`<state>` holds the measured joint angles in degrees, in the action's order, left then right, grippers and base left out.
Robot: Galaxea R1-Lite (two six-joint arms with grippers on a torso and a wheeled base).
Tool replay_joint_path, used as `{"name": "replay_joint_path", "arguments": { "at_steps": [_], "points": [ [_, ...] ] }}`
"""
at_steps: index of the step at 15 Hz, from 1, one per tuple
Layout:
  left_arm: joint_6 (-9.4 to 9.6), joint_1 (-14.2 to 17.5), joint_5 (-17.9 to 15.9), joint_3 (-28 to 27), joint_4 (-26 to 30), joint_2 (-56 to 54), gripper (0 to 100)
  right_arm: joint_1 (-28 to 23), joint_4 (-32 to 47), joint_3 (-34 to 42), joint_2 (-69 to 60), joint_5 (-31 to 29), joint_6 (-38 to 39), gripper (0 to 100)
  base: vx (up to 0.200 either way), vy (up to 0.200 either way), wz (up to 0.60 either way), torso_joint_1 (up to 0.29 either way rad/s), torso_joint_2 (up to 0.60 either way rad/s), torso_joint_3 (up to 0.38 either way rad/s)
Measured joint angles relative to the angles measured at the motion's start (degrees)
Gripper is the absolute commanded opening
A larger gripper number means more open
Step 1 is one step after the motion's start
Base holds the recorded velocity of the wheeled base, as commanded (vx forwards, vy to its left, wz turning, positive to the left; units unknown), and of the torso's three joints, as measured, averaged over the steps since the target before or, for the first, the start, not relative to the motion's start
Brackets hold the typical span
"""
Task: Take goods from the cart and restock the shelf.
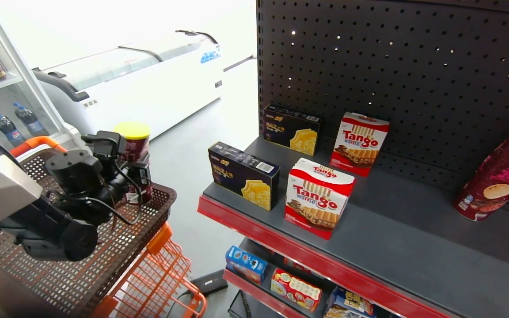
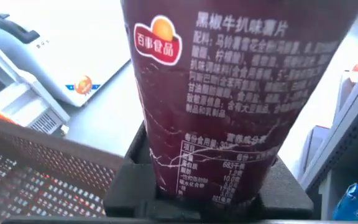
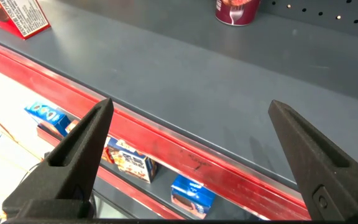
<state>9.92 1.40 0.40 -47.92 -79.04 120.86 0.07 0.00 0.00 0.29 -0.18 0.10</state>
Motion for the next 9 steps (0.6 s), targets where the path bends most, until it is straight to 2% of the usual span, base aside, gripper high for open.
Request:
{"name": "replay_joint_path", "arguments": {
  "at_steps": [2, 4, 6, 7, 9],
  "points": [
    [0.22, -0.61, -0.45, -6.53, 6.33, -4.4, 0, 0.0, 0.0, 0.0, 0.0, 0.02, 0.0, 100, 0.0, 0.0, 0.0, 0.0, 0.0, 0.0],
    [0.28, -2.72, -0.65, -11.53, 12.37, -8.75, 0, -0.02, 0.0, 0.0, 0.0, 0.02, 0.0, 100, 0.0, 0.0, 0.0, 0.0, 0.0, 0.0],
    [0.26, -6.08, -1.05, -13.29, 21.16, -13.99, 0, -0.02, 0.0, 0.0, 0.0, 0.0, 0.0, 100, 0.0, 0.0, 0.0, 0.0, 0.0, 0.0],
    [0.23, -7.55, -1.93, -13.52, 23.63, -16.18, 0, 0.02, 0.0, 0.0, 0.0, 0.0, 0.0, 100, 0.0, 0.0, 0.0, 0.0, 0.0, 0.0],
    [-0.02, -13.21, -5.13, -14.25, 25.59, -19.24, 0, 0.0, 0.0, 0.0, 0.0, 0.02, 0.0, 100, 0.0, 0.0, 0.0, 0.0, 0.0, 0.0]
  ]
}}
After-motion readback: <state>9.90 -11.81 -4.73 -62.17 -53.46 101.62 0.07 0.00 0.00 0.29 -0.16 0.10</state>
